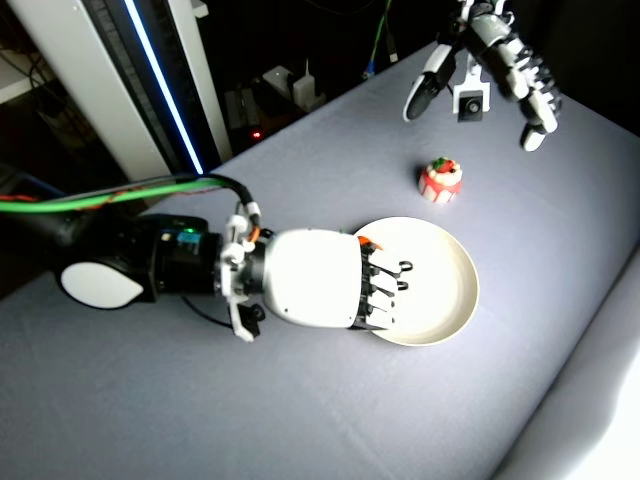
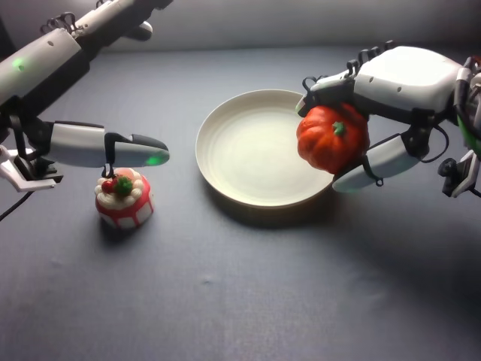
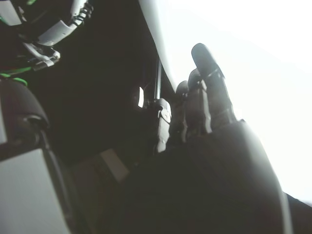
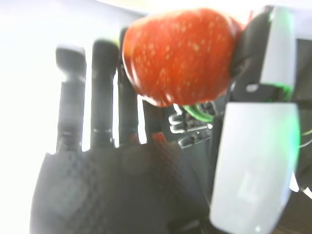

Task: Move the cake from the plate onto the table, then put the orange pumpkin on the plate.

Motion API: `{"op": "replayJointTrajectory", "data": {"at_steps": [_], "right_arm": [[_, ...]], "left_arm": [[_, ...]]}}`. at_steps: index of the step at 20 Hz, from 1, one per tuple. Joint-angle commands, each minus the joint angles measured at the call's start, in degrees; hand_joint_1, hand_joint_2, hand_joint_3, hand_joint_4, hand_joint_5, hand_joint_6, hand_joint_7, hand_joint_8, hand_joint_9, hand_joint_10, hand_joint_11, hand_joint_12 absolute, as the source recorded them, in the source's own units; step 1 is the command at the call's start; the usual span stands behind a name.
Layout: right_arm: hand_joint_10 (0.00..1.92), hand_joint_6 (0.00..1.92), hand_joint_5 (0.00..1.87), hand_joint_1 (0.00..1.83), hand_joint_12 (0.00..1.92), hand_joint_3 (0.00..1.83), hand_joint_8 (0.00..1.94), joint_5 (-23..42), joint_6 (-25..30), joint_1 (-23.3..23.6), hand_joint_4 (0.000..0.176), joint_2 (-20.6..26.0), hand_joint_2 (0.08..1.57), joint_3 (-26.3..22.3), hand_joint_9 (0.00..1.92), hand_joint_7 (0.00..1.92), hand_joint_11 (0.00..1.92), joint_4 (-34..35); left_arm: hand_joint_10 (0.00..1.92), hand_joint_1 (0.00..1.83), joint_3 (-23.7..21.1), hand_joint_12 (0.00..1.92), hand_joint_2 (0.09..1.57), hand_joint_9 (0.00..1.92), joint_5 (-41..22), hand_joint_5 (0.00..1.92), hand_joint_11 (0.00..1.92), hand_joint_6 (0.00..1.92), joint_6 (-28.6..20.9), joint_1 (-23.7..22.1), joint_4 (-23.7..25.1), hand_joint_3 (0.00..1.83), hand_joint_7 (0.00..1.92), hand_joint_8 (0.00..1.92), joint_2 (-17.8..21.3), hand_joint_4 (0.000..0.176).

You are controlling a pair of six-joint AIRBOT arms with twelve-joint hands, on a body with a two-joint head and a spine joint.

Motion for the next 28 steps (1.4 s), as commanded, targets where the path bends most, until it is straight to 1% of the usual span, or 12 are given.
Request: {"op": "replayJointTrajectory", "data": {"at_steps": [1,8,11,13,15,16,18,19,23,24,26,28], "right_arm": [[1.74,1.00,0.87,1.23,1.92,0.00,1.41,6.58,0.31,1.02,0.000,0.15,1.18,0.69,0.82,0.89,0.79,2.53],[1.49,1.16,0.80,1.20,1.76,0.00,1.35,6.93,2.95,1.69,0.000,-4.31,1.19,5.44,0.77,0.88,0.69,3.60],[1.41,1.19,0.82,1.19,1.67,0.00,1.27,6.90,7.10,1.69,0.000,-6.34,1.18,7.62,0.78,0.89,0.70,3.08],[1.41,1.09,0.87,1.21,1.69,0.00,1.26,6.52,7.10,1.69,0.000,-7.30,1.17,7.96,0.82,0.92,0.74,2.49],[1.57,1.00,0.88,1.23,1.80,0.00,1.34,5.87,7.10,1.69,0.000,-8.51,1.16,8.75,0.86,0.91,0.79,2.04],[1.71,1.06,0.82,1.23,1.85,0.01,1.46,5.36,7.10,1.69,0.000,-9.05,1.19,9.18,0.84,0.86,0.80,1.93],[1.55,1.11,0.81,1.21,1.77,0.00,1.40,4.80,7.11,1.68,0.000,-9.84,1.19,9.76,0.78,0.86,0.71,1.66],[1.40,1.18,0.79,1.20,1.69,0.00,1.33,4.53,7.11,1.67,0.000,-10.16,1.20,10.04,0.75,0.88,0.64,1.54],[1.39,1.13,0.78,1.21,1.70,0.00,1.37,4.23,7.12,1.67,0.000,-10.20,1.20,10.56,0.76,0.87,0.67,1.42],[1.40,1.09,0.82,1.20,1.71,0.00,1.38,4.04,7.18,1.67,0.000,-10.19,1.20,10.87,0.71,0.85,0.60,1.45],[1.35,1.08,0.83,1.20,1.68,0.00,1.40,3.68,7.33,1.67,0.000,-10.35,1.20,11.56,0.68,0.83,0.56,1.51],[1.29,1.07,0.88,1.20,1.66,0.00,1.39,3.53,7.43,1.67,0.000,-10.70,1.19,12.26,0.62,0.78,0.45,1.55]], "left_arm": [[0.01,0.96,0.34,0.73,0.84,0.07,-7.10,0.00,0.00,0.00,-0.22,-1.02,-1.71,0.00,0.00,0.00,-0.26,0.176],[0.01,1.00,0.22,0.87,0.85,0.13,-7.82,0.02,0.00,0.01,-0.22,-1.68,-1.27,0.00,0.00,0.00,-0.34,0.176],[0.00,0.98,0.30,0.96,0.86,0.11,-7.65,0.02,0.00,0.00,-0.22,-2.91,-0.67,0.00,0.00,0.00,-0.60,0.160],[0.00,0.95,0.63,0.89,0.86,0.08,-7.65,0.02,0.03,0.00,-0.22,-3.43,-0.49,0.00,0.00,0.00,-1.13,0.088],[0.00,0.97,1.05,0.90,0.88,0.08,-7.77,0.01,0.01,0.00,-0.22,-3.86,-0.24,0.00,0.00,0.00,-1.80,0.078],[0.01,1.06,1.25,0.93,0.93,0.14,-7.85,0.02,0.00,0.00,-0.22,-4.17,-0.09,0.01,0.03,0.00,-2.13,0.043],[0.00,1.05,1.34,0.93,0.96,0.10,-8.07,0.03,0.00,0.00,-0.22,-4.54,0.08,0.01,0.02,0.00,-2.44,0.034],[0.02,0.99,1.49,0.77,0.93,0.15,-8.19,0.02,0.00,0.00,-0.22,-4.77,0.20,0.00,0.05,0.00,-2.71,0.000],[0.01,1.21,1.89,0.84,0.94,0.19,-7.82,0.07,0.00,0.01,-0.22,-6.09,1.33,0.01,0.08,0.00,-3.70,0.014],[0.00,1.14,1.83,0.84,0.98,0.15,-7.80,0.05,0.00,0.00,-0.22,-6.36,1.47,0.01,0.04,0.00,-3.84,0.000],[0.01,1.18,1.93,0.50,0.96,0.18,-7.65,0.03,0.00,0.01,-0.22,-6.66,1.71,0.00,0.04,0.00,-4.10,0.005],[0.01,1.14,2.05,0.64,0.97,0.15,-7.58,0.03,0.00,0.00,-0.22,-6.98,2.11,0.00,0.04,0.00,-4.37,0.000]]}}
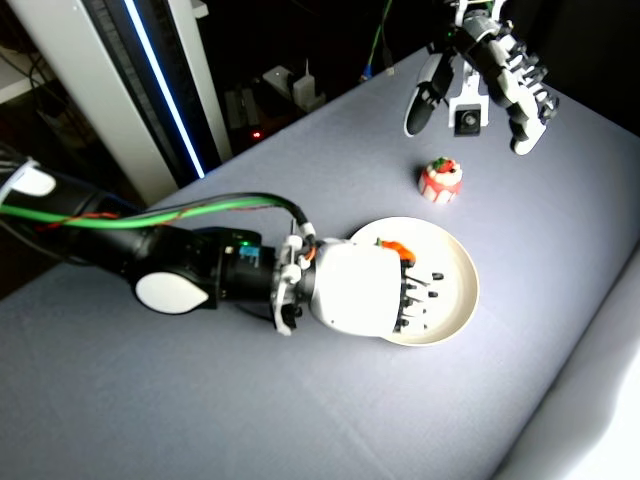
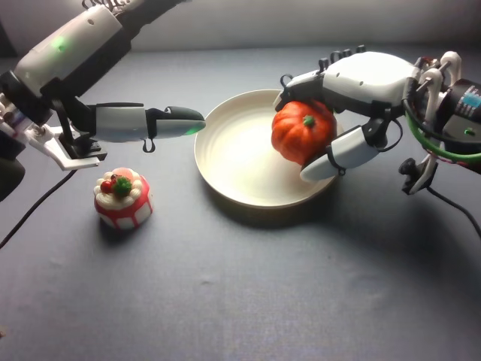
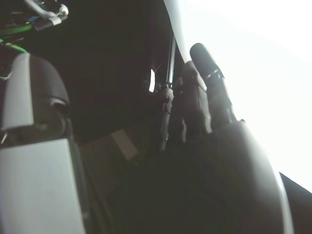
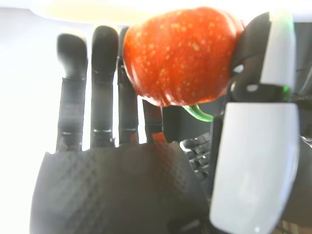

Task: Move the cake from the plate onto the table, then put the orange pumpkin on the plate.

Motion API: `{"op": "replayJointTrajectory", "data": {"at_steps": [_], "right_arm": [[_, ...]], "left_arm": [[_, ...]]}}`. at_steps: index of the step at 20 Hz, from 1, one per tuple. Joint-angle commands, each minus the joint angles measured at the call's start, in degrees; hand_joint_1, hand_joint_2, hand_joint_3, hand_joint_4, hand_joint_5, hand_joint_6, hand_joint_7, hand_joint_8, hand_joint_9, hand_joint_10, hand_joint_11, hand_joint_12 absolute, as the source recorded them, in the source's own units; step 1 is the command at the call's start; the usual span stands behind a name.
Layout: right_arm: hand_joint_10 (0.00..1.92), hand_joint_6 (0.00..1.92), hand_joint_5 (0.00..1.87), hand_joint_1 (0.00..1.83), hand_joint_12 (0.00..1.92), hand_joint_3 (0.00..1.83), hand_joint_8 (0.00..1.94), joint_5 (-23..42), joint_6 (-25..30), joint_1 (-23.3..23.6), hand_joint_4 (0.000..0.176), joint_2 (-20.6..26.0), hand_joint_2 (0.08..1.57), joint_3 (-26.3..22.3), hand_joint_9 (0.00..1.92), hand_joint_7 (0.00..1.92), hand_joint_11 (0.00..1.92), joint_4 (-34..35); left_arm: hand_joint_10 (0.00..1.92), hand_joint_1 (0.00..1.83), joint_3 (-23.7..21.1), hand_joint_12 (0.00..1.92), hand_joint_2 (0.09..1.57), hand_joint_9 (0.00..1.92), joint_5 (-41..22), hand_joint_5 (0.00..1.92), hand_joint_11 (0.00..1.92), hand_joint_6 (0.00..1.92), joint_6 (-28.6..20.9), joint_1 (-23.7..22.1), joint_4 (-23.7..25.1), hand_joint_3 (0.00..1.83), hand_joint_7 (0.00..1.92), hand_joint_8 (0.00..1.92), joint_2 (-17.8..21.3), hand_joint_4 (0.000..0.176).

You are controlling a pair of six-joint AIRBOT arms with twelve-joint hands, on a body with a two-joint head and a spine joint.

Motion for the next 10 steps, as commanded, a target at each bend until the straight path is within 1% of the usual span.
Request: {"op": "replayJointTrajectory", "data": {"at_steps": [1,2,3,4,5,6,8,9,10], "right_arm": [[1.23,1.23,0.89,1.20,1.70,0.00,1.35,6.11,0.91,0.62,0.000,-0.13,1.22,0.30,0.47,0.68,0.23,1.54],[1.23,1.23,0.89,1.20,1.70,0.00,1.35,6.11,1.12,0.62,0.000,-0.13,1.22,0.40,0.47,0.68,0.23,1.62],[1.34,1.12,0.85,1.19,1.73,0.00,1.40,6.11,1.33,0.62,0.000,-0.13,1.21,0.42,0.60,0.78,0.44,1.62],[1.35,1.13,0.87,1.18,1.74,0.00,1.41,6.11,1.42,0.62,0.000,-0.13,1.21,0.45,0.57,0.75,0.40,1.62],[1.31,1.15,0.88,1.18,1.75,0.00,1.39,6.11,1.58,0.61,0.000,-0.15,1.21,0.38,0.54,0.73,0.34,1.56],[1.40,1.08,0.87,1.20,1.79,0.00,1.39,6.12,1.73,0.61,0.000,-0.17,1.19,0.20,0.61,0.80,0.42,1.19],[1.40,1.06,0.88,1.20,1.78,0.00,1.36,6.10,2.64,0.61,0.000,-0.21,1.18,0.04,0.62,0.83,0.43,-0.11],[1.22,1.22,0.82,1.17,1.65,0.00,1.33,6.10,3.00,0.61,0.017,-0.21,1.21,0.02,0.55,0.79,0.36,-0.27],[0.71,0.68,0.56,1.20,1.27,0.00,0.59,6.09,3.16,0.61,0.000,-0.21,1.08,0.02,0.48,0.63,0.24,-0.32]], "left_arm": [[0.01,1.14,0.19,0.55,0.97,0.20,-6.45,0.03,0.00,0.00,-0.18,-0.95,-1.60,0.00,0.04,0.00,0.00,0.000],[0.01,1.14,0.18,0.55,0.97,0.20,-6.34,0.03,0.00,0.00,-0.18,-1.13,-1.43,0.00,0.04,0.00,-0.06,0.000],[0.01,1.13,0.24,0.49,0.97,0.20,-6.26,0.03,0.00,0.00,-0.18,-1.25,-1.32,0.00,0.03,0.00,-0.20,0.000],[0.00,1.13,0.28,0.49,0.97,0.20,-6.26,0.03,0.00,0.00,-0.18,-1.30,-1.30,0.00,0.03,0.00,-0.28,0.000],[0.00,1.13,0.37,0.49,0.97,0.20,-6.14,0.03,0.00,0.00,-0.18,-1.39,-1.15,0.00,0.03,0.00,-0.41,0.000],[0.01,1.13,0.37,0.49,0.97,0.20,-6.11,0.03,0.00,0.00,-0.18,-1.42,-1.11,0.00,0.03,0.00,-0.41,0.000],[0.00,1.13,0.39,0.49,0.97,0.20,-6.11,0.03,0.00,0.00,-0.18,-1.46,-1.10,0.00,0.03,0.00,-0.46,0.000],[0.01,1.13,0.45,0.49,0.97,0.20,-6.07,0.03,0.00,0.00,-0.18,-1.58,-1.09,0.00,0.03,0.00,-0.60,0.000],[0.00,1.13,0.54,0.49,0.97,0.20,-6.07,0.03,0.00,0.00,-0.18,-1.63,-1.05,0.00,0.03,0.00,-0.71,0.000]]}}
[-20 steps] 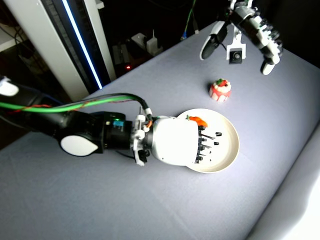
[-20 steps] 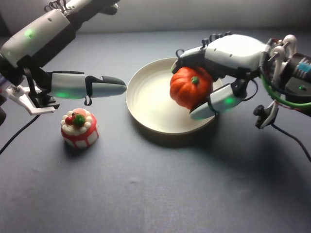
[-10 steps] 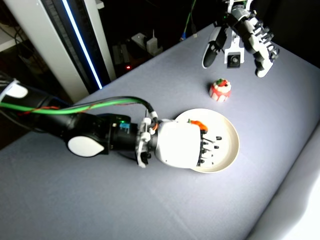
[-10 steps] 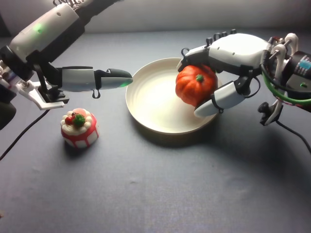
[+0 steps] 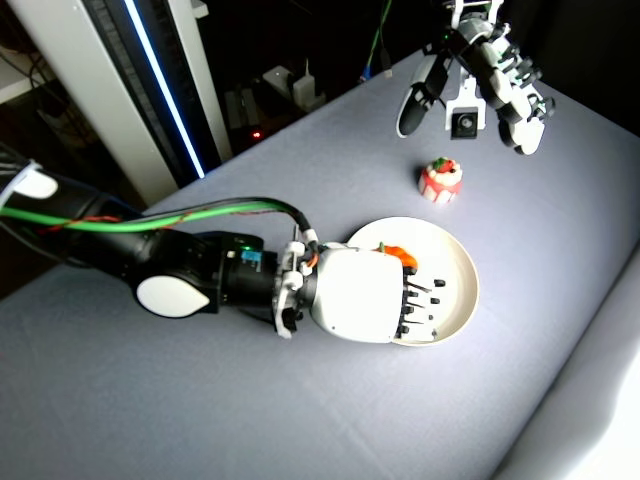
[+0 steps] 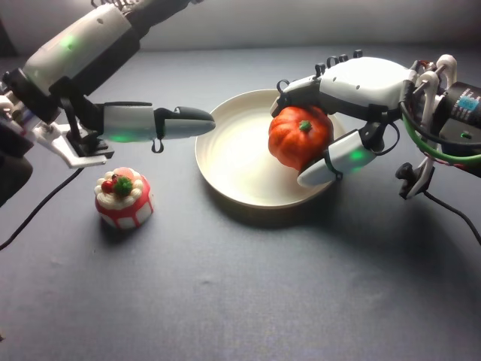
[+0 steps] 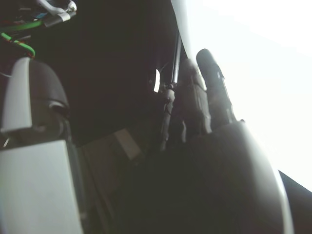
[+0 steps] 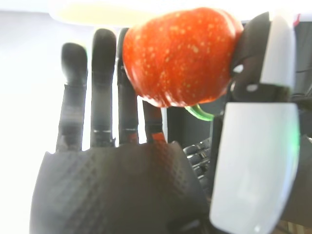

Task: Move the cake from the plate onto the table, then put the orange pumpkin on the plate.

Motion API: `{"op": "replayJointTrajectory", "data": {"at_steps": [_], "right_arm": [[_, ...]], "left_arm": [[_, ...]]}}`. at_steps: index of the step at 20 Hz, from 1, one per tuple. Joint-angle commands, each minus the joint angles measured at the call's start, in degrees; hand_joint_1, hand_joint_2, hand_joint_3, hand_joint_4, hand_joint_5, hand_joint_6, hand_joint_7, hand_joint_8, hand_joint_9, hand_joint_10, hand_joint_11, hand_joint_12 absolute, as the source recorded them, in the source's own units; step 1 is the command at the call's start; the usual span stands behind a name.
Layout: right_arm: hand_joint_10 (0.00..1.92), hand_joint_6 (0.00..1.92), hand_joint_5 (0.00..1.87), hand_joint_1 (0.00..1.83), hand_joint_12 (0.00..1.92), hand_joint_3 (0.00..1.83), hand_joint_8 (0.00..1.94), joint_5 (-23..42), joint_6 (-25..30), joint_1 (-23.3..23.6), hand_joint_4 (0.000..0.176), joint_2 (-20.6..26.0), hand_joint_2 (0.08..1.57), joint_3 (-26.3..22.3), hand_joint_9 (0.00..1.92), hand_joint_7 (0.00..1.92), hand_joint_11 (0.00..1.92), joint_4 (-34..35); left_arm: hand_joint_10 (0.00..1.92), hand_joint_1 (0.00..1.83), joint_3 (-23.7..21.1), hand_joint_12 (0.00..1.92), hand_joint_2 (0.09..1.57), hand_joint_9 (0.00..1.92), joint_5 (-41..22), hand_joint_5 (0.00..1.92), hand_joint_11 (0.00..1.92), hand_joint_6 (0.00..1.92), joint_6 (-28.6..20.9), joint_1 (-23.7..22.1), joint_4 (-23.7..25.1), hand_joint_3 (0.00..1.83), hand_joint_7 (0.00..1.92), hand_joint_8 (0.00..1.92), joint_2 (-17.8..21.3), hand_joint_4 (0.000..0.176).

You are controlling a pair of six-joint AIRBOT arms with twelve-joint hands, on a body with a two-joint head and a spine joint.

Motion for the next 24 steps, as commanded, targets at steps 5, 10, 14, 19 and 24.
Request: {"op": "replayJointTrajectory", "data": {"at_steps": [5,10,14,19,24], "right_arm": [[0.00,0.00,0.22,1.02,0.80,0.00,0.00,6.09,0.72,0.63,0.000,0.22,0.84,0.02,0.33,0.29,0.07,1.23],[0.00,0.00,0.00,0.97,0.34,0.00,0.00,6.10,0.72,0.63,0.103,0.23,0.82,-0.53,0.02,0.00,0.00,1.11],[0.00,0.00,0.00,1.04,0.28,0.00,0.00,6.13,0.72,0.72,0.142,2.33,0.81,-3.28,0.00,0.00,0.00,-0.46],[0.00,0.00,0.05,0.81,0.01,0.00,0.00,6.01,-0.74,2.69,0.175,11.14,0.72,-11.45,0.00,0.00,0.00,-2.07],[0.00,0.01,0.07,0.87,0.00,0.00,0.00,5.78,-3.91,4.00,0.176,16.61,0.71,-16.27,0.00,0.00,0.00,-2.67]], "left_arm": [[0.00,1.13,0.38,0.49,0.97,0.20,-6.29,0.03,0.00,0.00,-0.18,-1.10,-1.39,0.00,0.03,0.00,-0.26,0.000],[0.00,1.13,0.35,0.49,0.97,0.20,-6.24,0.03,0.00,0.00,-0.18,-1.27,-1.24,0.00,0.03,0.00,-0.38,0.000],[0.00,1.13,0.36,0.49,0.97,0.20,-6.14,0.03,0.00,0.00,-0.18,-1.19,-1.30,0.00,0.03,0.00,-0.40,0.000],[0.00,1.13,-0.47,0.49,0.97,0.20,-6.82,0.03,0.00,0.00,-0.18,1.24,-4.50,0.00,0.03,0.00,0.93,0.000],[0.00,1.13,-1.48,0.49,0.97,0.20,-7.70,0.03,0.00,0.00,-0.18,5.87,-8.70,0.00,0.03,0.00,3.41,0.000]]}}
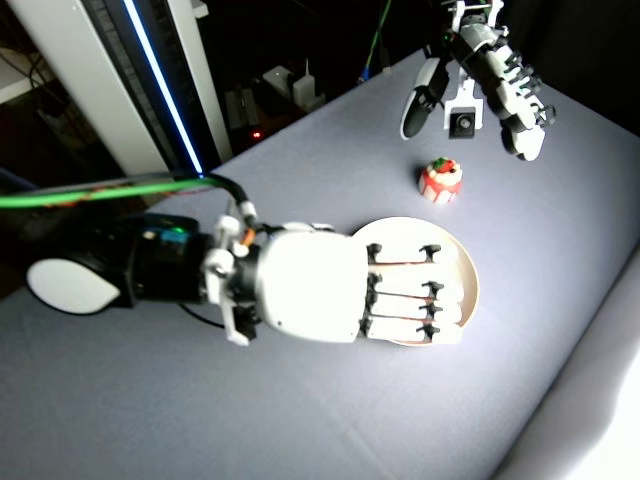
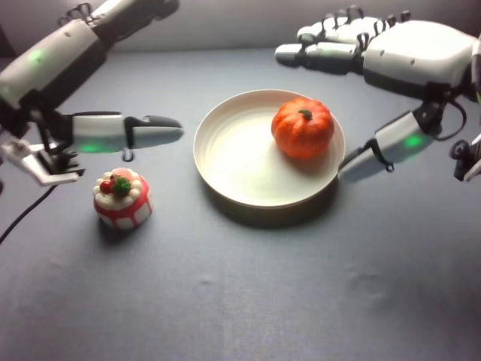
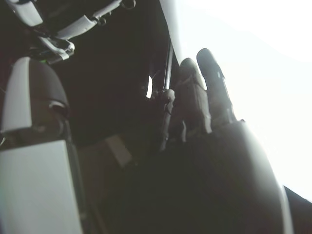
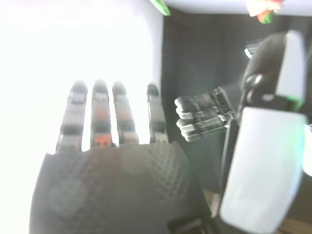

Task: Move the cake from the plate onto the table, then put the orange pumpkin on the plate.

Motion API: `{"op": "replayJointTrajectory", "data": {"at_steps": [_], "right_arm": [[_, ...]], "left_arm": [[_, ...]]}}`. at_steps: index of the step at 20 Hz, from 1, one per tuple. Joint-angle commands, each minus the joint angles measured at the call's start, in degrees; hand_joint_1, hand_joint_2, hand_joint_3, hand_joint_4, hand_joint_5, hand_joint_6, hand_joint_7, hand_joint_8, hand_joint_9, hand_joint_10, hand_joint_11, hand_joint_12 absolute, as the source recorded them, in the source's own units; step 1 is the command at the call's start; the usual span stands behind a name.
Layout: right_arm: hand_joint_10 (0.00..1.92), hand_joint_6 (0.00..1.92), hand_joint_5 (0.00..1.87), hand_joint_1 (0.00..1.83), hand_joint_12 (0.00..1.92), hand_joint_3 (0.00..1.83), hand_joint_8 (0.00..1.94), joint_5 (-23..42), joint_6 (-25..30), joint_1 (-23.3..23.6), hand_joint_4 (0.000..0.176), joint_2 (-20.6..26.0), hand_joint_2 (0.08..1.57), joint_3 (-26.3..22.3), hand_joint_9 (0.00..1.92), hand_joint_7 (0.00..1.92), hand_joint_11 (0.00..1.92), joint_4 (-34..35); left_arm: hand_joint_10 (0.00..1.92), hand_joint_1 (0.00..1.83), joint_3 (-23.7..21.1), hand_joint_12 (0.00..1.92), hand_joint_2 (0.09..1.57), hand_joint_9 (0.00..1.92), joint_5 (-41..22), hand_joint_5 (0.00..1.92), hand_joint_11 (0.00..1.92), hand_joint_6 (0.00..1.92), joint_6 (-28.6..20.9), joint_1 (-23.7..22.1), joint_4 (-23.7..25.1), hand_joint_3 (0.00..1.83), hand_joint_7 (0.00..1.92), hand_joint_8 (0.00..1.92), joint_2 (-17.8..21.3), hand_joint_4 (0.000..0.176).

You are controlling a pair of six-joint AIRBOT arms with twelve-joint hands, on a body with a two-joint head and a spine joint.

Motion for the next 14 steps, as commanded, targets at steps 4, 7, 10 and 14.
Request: {"op": "replayJointTrajectory", "data": {"at_steps": [4,7,10,14], "right_arm": [[0.00,0.01,0.03,0.89,0.00,0.00,0.00,4.32,-2.48,0.74,0.176,6.17,0.72,-3.31,0.00,0.00,0.00,2.31],[0.00,0.01,0.10,0.97,0.00,0.00,0.00,3.34,-4.33,0.73,0.176,8.50,0.76,-5.12,0.00,0.00,0.00,2.79],[0.00,0.00,0.11,0.99,0.00,0.01,0.00,1.98,-5.28,0.32,0.176,10.91,0.78,-6.58,0.00,0.00,0.00,3.18],[0.00,0.01,0.12,0.92,0.01,0.00,0.00,1.76,-7.57,-2.01,0.176,14.04,0.75,-8.80,0.00,0.01,0.02,6.73]], "left_arm": [[0.00,1.13,-0.94,0.49,0.97,0.20,-8.00,0.03,0.00,0.00,-0.18,2.56,-4.53,0.00,0.03,0.00,2.12,0.000],[0.00,1.13,-1.92,0.49,0.97,0.20,-9.86,0.03,0.00,0.00,-0.18,6.19,-7.78,0.00,0.03,0.00,3.58,0.000],[0.01,0.98,-2.51,0.38,0.85,0.10,-11.64,0.01,0.00,0.00,-0.18,8.37,-10.32,0.00,0.00,0.00,4.14,0.169],[0.01,1.02,-2.77,0.19,0.92,0.05,-12.85,0.00,0.00,0.00,-0.18,9.93,-11.92,0.00,0.00,0.00,3.99,0.171]]}}
